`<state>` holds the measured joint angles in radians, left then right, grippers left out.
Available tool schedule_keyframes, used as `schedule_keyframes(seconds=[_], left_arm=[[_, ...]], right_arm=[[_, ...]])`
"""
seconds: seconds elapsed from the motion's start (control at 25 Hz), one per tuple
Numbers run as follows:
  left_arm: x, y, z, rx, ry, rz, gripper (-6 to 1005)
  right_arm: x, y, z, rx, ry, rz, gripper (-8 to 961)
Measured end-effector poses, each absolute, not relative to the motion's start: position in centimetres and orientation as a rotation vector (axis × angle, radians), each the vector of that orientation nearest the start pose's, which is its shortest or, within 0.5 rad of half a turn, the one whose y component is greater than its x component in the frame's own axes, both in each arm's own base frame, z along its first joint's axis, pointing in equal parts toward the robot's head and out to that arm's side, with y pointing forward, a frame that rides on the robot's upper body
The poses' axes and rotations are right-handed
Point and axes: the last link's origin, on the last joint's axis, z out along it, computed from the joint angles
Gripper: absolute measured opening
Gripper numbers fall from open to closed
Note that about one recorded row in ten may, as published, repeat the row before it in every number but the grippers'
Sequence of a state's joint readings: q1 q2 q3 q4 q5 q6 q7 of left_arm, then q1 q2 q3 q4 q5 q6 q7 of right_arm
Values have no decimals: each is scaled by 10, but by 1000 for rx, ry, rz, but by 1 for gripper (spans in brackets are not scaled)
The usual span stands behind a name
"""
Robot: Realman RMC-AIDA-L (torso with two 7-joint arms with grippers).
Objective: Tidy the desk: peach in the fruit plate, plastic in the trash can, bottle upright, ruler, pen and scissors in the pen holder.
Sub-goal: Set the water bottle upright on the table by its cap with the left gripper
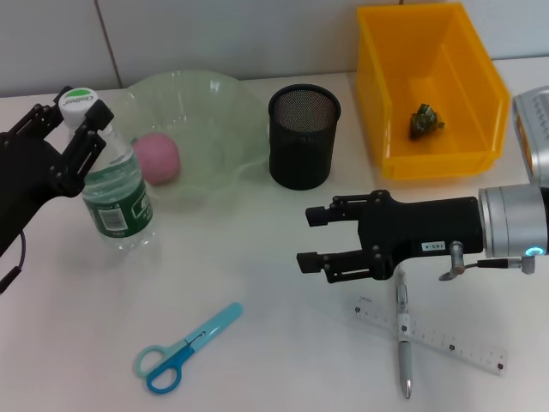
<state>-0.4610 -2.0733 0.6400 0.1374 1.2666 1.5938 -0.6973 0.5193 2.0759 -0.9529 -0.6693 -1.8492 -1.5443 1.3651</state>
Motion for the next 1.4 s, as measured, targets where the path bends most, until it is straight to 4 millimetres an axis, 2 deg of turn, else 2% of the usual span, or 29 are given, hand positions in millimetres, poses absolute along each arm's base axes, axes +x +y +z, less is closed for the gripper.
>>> schedule_keyframes(seconds=[0.44, 0.52, 0.84, 1.4], left_arm=[[-282, 306, -9, -1916, -440, -1184, 482], [-284, 303, -18, -1905, -447, -1146, 483], [-284, 301, -25, -1871, -465, -1117, 488], [-284, 298, -33, -1870, -419, -1057, 496]], right_arm=[[243, 323, -24, -2859, 461, 673, 736], [243, 323, -24, -2859, 460, 672, 736], [244, 323, -24, -2861, 448, 664, 736], [245, 321, -25, -2871, 448, 656, 735]])
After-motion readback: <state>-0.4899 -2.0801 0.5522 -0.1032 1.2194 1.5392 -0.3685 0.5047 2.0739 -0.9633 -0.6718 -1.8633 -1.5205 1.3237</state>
